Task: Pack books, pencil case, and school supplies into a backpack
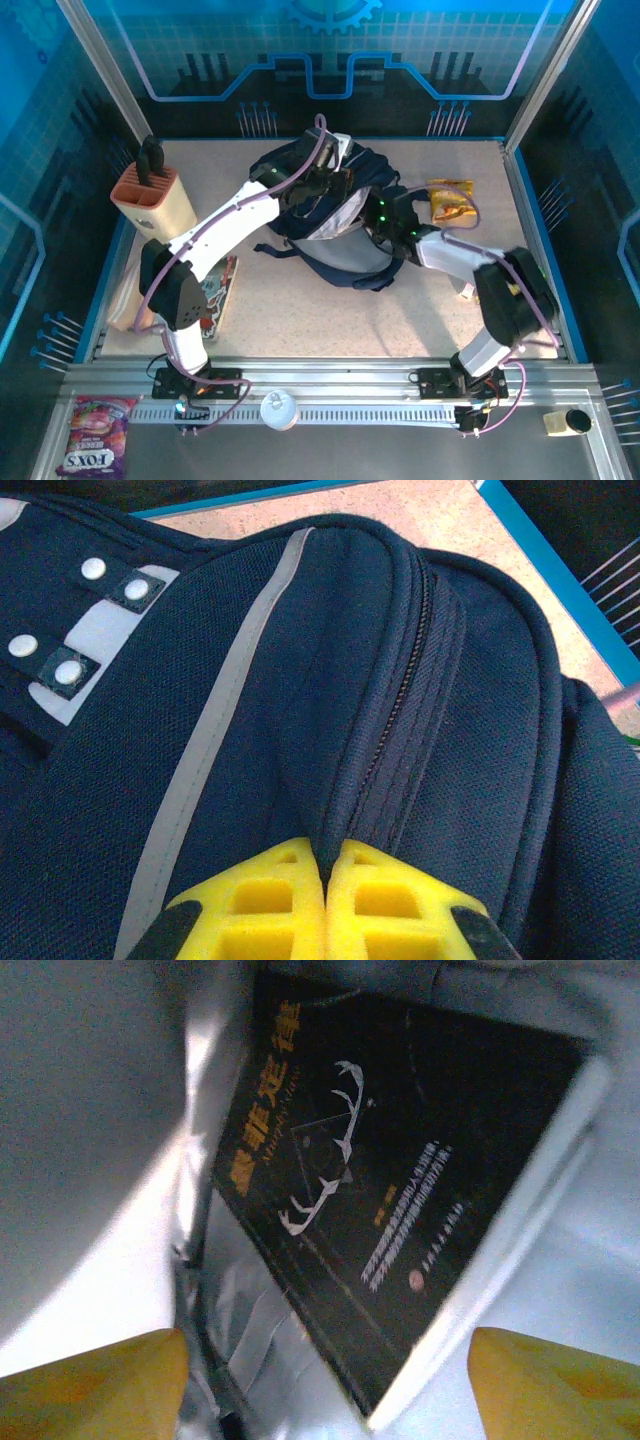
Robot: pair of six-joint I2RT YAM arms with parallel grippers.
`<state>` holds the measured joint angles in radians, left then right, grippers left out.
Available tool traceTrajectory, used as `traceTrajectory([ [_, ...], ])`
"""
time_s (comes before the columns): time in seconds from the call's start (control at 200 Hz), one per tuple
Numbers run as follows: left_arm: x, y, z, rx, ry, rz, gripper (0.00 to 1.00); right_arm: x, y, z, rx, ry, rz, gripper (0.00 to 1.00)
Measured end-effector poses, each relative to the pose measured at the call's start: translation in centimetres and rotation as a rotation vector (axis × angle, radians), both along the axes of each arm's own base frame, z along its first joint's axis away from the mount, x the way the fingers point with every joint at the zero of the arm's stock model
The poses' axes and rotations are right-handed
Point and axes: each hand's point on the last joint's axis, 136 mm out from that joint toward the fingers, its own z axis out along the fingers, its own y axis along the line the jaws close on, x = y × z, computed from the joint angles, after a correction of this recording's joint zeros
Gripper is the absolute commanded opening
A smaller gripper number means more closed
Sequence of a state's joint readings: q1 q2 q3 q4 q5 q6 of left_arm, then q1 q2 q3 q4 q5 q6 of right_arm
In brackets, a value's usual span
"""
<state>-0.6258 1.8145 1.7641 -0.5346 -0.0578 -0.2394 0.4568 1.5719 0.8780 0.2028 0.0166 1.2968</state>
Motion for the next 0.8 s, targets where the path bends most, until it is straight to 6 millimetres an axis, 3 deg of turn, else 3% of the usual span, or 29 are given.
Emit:
traceTrajectory([
  [0.21, -0.2, -0.2, -0.9, -0.018, 0.027, -0.015, 0.02, -4.7, -4.8, 3.0, -0.049, -0.039, -0.054, 0.81],
  [0.44, -1.8, -1.0, -4.4, -0.043, 0.122, -0.075, 0.25, -7.6, -10.1, 4.6, -0.161, -0.042, -0.140, 0.84],
  [0.635, -3.0, -0.1, -5.7, -0.087, 0.181, -0.062, 0.53, -7.6, -11.0, 7.4, -0.294, -0.097, -0.101, 0.87],
  [0.725, -3.3, 1.6, -6.1, -0.113, 0.209, -0.012, 0.67, -6.7, -10.7, 9.0, -0.338, -0.132, -0.065, 0.88],
  [0.8, -3.5, 4.1, -6.7, -0.135, 0.240, 0.064, 0.79, -5.9, -10.2, 9.9, -0.371, -0.156, -0.032, 0.90],
])
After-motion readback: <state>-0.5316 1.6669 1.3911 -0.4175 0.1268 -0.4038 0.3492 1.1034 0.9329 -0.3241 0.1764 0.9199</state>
